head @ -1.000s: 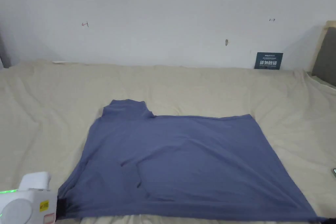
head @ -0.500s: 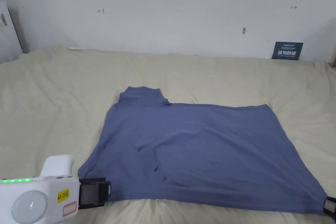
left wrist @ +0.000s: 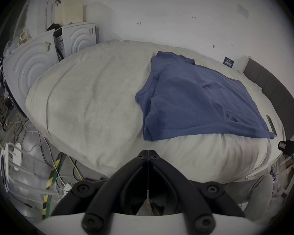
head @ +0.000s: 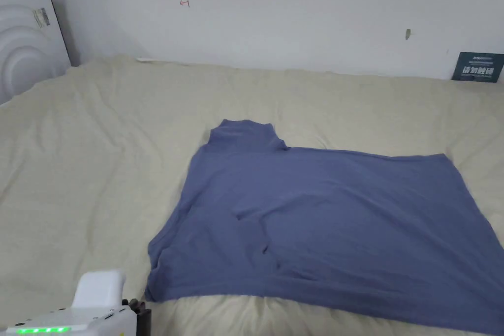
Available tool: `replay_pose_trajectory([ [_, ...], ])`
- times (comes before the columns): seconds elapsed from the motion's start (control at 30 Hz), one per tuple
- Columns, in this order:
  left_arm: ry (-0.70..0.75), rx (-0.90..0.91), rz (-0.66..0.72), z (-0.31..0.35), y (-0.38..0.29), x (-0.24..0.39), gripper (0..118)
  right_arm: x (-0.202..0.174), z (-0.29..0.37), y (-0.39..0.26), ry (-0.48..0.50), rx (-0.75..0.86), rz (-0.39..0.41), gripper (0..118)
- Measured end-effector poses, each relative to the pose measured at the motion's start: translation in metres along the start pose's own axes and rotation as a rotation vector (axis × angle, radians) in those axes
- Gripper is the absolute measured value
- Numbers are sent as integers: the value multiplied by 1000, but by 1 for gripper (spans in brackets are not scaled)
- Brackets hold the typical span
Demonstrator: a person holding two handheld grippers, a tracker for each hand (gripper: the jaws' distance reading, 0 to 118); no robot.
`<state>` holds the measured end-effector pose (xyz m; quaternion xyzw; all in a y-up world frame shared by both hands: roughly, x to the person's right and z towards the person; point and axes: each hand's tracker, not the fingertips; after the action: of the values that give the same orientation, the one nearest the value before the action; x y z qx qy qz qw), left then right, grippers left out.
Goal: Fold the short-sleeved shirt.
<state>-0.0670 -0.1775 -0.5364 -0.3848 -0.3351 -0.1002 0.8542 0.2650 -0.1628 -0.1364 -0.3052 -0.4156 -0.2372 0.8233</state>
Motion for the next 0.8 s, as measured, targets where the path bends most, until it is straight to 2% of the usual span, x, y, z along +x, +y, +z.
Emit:
replay_pose_trajectory([
  [0.07,-17,-14,-2,-7,12,2,68,0,-3,1,8,-16,8,0],
  [0.1,-26,-13,3,-11,16,3,76,-2,-4,-2,11,-20,13,0],
  [0.3,5,-3,-29,-44,42,14,78,3,-17,-6,-2,-59,13,0],
  [0.4,16,-25,-89,-57,44,20,77,6,-22,-9,-14,-79,5,0],
  [0.43,22,-34,-114,-60,42,22,75,7,-22,-9,-18,-82,5,0],
  [0.47,33,-48,-117,-60,41,24,65,8,-22,-8,-19,-87,5,0],
  [0.5,40,-70,-123,-61,40,25,28,8,-22,-8,-25,-90,3,0],
  [0.53,32,-53,-113,-62,36,26,2,10,-22,-8,-25,-91,0,0],
  [0.8,35,-59,-119,-56,43,29,2,30,-13,1,-35,-66,-19,0],
])
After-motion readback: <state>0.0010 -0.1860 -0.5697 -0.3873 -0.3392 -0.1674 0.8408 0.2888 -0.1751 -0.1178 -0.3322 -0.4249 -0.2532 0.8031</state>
